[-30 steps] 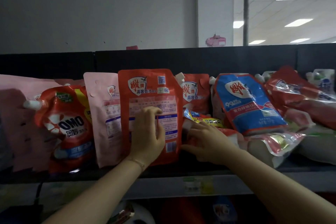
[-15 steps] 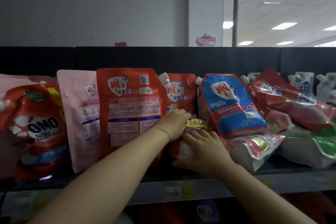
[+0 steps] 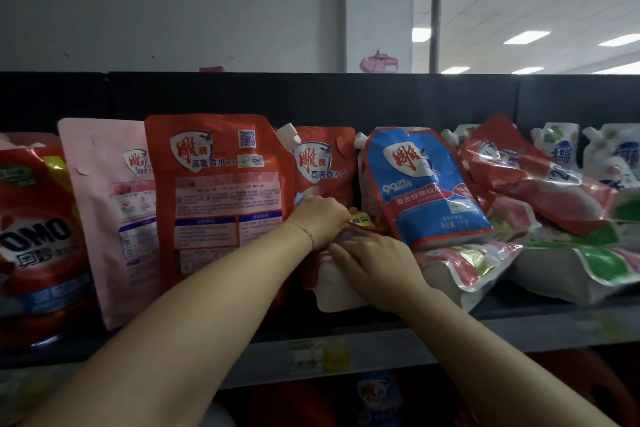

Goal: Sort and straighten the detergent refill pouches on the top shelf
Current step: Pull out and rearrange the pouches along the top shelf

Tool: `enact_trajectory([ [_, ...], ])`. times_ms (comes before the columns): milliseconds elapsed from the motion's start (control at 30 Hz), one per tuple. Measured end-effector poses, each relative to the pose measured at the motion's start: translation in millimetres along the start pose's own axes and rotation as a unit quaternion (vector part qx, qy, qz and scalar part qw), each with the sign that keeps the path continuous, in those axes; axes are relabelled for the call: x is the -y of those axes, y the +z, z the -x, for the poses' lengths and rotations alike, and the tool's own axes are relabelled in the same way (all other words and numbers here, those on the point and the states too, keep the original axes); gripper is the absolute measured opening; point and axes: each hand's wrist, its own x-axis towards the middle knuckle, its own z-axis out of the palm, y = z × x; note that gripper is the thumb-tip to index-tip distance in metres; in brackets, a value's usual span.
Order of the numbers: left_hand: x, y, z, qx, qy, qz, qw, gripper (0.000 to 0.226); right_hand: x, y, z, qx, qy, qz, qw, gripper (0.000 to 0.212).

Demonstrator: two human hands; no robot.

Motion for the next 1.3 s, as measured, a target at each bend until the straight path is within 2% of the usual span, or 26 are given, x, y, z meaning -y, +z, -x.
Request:
enact_trajectory([
  [167,12.1,-4.8,-8.8,-0.123,-0.071,0.110,0.984,0.029,-1.5,-6.4,-0.8,0.022,0.011,0.002,1.000,0.045],
  [267,13.4,-3.8,-15.8,-0.193,-0.140,0.181,0.954,0.032,-2.5,-9.8,-4.5,0.055,0.054,-0.021,0.997,0.044],
  [433,10.9,-5.2,-24.2,-0.247,-0.269,0.298,0.882,0.033,-6.6,-14.9,-15.3,0.101,0.164,-0.089,0.977,0.034],
  [533,8.5,-9.2,-26.5,-0.267,-0.333,0.384,0.819,0.034,-11.7,-17.1,-30.2,0.116,0.243,-0.164,0.949,0.029],
  [600,6.3,-13.2,-27.4,-0.287,-0.364,0.435,0.772,0.034,-16.1,-16.8,-42.0,0.121,0.288,-0.192,0.930,0.029],
  [700,-0.3,-13.6,-29.4,-0.341,-0.378,0.470,0.721,0.035,-19.6,-18.0,-57.9,0.141,0.320,-0.213,0.912,0.027],
  [833,-13.7,5.1,-26.4,-0.387,-0.381,0.533,0.649,0.032,-17.9,-20.9,-69.8,0.203,0.260,-0.200,0.923,0.053],
  [933,-20.2,24.7,-22.3,-0.353,-0.402,0.579,0.615,0.032,-17.5,-13.5,-67.0,0.274,0.245,-0.153,0.917,0.075],
  [1000,-13.6,34.8,-21.8,-0.295,-0.419,0.586,0.628,0.035,-19.1,-6.3,-63.9,0.284,0.245,-0.118,0.919,0.064],
  [1067,-5.6,38.9,-19.5,-0.222,-0.419,0.577,0.665,0.047,-18.8,-4.2,-62.0,0.288,0.242,-0.109,0.920,0.054],
  [1167,-3.5,30.8,-11.2,-0.121,-0.419,0.552,0.711,0.061,-15.6,-5.0,-59.2,0.322,0.222,-0.071,0.917,0.062],
  [1233,-7.0,21.9,-5.5,-0.073,-0.416,0.551,0.719,0.063,-13.2,-7.6,-57.4,0.325,0.208,-0.054,0.921,0.065],
  [1300,-8.2,15.2,0.6,-0.050,-0.412,0.543,0.730,0.069,-10.4,-14.7,-54.7,0.308,0.198,-0.077,0.927,0.058],
])
